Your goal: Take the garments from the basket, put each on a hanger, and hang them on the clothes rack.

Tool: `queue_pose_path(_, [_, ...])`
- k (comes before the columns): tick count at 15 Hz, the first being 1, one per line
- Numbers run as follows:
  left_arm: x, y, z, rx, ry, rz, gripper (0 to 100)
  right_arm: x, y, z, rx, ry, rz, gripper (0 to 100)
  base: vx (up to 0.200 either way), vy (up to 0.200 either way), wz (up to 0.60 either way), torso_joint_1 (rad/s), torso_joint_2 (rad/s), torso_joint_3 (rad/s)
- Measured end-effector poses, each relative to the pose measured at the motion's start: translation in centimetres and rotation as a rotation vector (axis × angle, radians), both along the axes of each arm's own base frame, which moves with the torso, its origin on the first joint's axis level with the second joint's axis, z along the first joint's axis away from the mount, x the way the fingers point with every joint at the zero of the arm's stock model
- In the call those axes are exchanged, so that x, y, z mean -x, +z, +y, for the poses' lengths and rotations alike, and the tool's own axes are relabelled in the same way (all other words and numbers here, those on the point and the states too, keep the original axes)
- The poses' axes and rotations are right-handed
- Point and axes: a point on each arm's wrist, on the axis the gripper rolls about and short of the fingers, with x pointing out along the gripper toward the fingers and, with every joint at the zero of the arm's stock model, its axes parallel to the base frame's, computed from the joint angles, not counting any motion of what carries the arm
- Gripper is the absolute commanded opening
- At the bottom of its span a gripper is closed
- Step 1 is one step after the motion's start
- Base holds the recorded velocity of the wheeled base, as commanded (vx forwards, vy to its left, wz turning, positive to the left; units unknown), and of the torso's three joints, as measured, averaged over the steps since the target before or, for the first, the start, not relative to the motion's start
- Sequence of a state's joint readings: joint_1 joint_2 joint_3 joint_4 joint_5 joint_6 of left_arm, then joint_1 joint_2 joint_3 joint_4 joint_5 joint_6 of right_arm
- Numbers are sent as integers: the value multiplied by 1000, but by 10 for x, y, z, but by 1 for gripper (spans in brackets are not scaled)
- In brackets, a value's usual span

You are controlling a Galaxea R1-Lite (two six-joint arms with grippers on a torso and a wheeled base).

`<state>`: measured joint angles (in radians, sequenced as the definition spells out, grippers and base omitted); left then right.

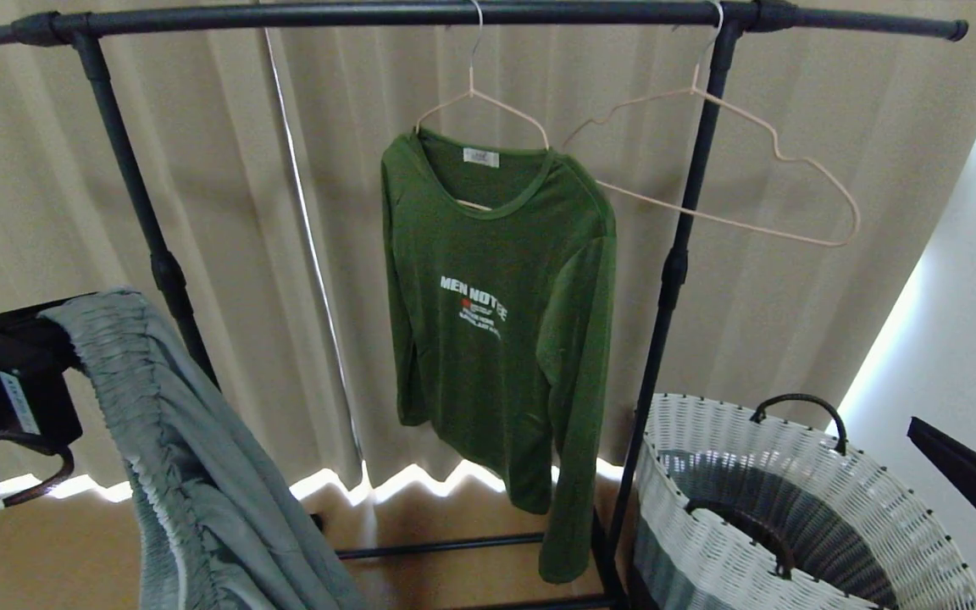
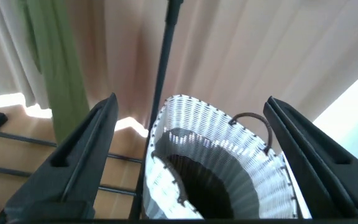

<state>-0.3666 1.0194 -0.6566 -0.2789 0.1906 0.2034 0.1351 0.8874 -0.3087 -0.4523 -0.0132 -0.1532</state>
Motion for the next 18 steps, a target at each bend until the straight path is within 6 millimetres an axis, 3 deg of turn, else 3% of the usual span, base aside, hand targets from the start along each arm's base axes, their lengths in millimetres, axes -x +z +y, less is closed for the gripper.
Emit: queue_pose_path(18, [1, -18, 0, -5, -1, 1, 0, 2, -17, 0, 12, 0, 68, 100, 0, 0, 0, 184, -455, -259])
